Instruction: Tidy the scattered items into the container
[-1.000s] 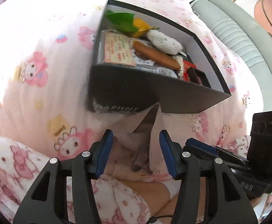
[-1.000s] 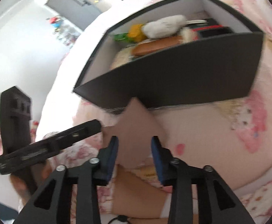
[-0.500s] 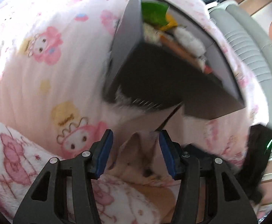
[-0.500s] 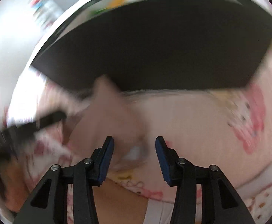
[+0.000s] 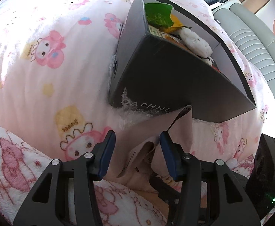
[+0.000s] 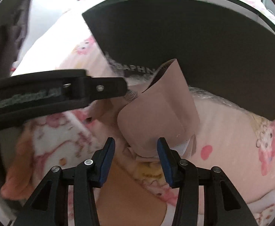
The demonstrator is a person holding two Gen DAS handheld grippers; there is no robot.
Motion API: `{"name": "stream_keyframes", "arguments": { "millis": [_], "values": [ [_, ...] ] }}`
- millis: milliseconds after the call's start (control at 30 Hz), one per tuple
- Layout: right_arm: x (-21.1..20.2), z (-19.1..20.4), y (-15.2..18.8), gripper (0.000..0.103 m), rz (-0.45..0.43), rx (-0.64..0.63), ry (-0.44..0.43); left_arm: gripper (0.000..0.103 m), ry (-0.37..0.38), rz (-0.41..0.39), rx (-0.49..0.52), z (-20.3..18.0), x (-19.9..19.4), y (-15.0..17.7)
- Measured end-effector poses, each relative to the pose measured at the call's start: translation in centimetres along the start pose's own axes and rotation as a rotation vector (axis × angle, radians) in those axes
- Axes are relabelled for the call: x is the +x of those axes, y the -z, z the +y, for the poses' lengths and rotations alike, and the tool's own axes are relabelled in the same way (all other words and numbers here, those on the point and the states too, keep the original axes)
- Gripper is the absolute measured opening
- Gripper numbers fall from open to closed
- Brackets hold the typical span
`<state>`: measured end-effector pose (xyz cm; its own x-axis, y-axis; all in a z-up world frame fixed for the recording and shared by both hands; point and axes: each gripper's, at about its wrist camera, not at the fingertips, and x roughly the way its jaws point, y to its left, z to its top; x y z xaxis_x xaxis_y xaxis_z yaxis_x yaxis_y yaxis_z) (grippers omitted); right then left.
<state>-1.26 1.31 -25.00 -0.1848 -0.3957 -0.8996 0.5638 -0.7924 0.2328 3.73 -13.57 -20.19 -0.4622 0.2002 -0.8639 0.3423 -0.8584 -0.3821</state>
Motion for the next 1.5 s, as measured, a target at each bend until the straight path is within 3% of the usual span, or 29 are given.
{"name": "stream_keyframes", "arguments": {
  "millis": [67,167,233,300,433,567,633,667,800,933,1000,1200,1300,1400,1500],
  "values": [
    [-0.2,-0.3,0.0,0.042,-0.015,0.019,0.02,0.05,0.005,0.002,-0.001,-0.1,0.2,0.0],
    [-0.9,-2.3,0.2,0.042,-0.019,0.108,0.134,0.05,0.004,0.005,0.001,0.0,0.1,-0.1],
    [-1.5,-4.8,0.4,0.042,-0.019,0.236,0.109,0.051,0.004,0.008,0.006,-0.1,0.2,-0.1],
    [-2.3,-5.8,0.5,0.042,-0.034,0.278,0.081,0.051,0.004,0.008,0.003,-0.1,0.1,0.0],
    [-3.0,-2.5,0.2,0.043,-0.062,0.103,-0.08,0.05,0.025,0.029,0.003,-0.2,0.4,0.0],
    [-0.4,-0.2,0.0,0.044,0.0,0.019,-0.006,0.048,0.131,0.091,0.031,-0.8,0.8,0.4],
    [0.8,0.2,-0.5,0.048,0.026,0.018,0.008,0.048,0.122,0.086,0.046,-1.2,1.0,0.6],
    [1.1,0.3,-0.8,0.055,0.025,0.023,0.007,0.048,0.115,0.083,0.047,-1.3,1.1,0.6],
    [1.6,0.8,-1.1,0.055,0.004,0.033,0.046,0.048,0.101,0.081,0.028,-1.3,1.4,0.4],
    [0.3,-1.6,-0.8,0.053,-0.015,0.145,0.097,0.049,0.1,0.084,0.03,-1.3,1.5,0.4],
    [-0.7,-3.2,-0.6,0.053,-0.044,0.217,0.049,0.049,0.097,0.086,0.032,-1.2,1.5,0.3],
    [-2.4,-3.8,-0.3,0.053,-0.092,0.236,0.121,0.044,0.114,0.069,-0.006,-0.9,1.4,0.4],
    [-3.5,-5.5,-0.3,0.053,-0.14,0.33,0.099,0.044,0.078,0.072,0.023,-1.7,1.9,0.5],
    [-4.6,-7.8,0.1,0.053,-0.189,0.461,0.131,0.044,0.068,0.077,0.027,-2.0,2.2,0.6],
    [-5.5,-8.8,2.9,0.053,-0.215,0.585,0.149,0.046,0.071,0.081,0.027,-2.2,2.5,0.6]
  ]
}}
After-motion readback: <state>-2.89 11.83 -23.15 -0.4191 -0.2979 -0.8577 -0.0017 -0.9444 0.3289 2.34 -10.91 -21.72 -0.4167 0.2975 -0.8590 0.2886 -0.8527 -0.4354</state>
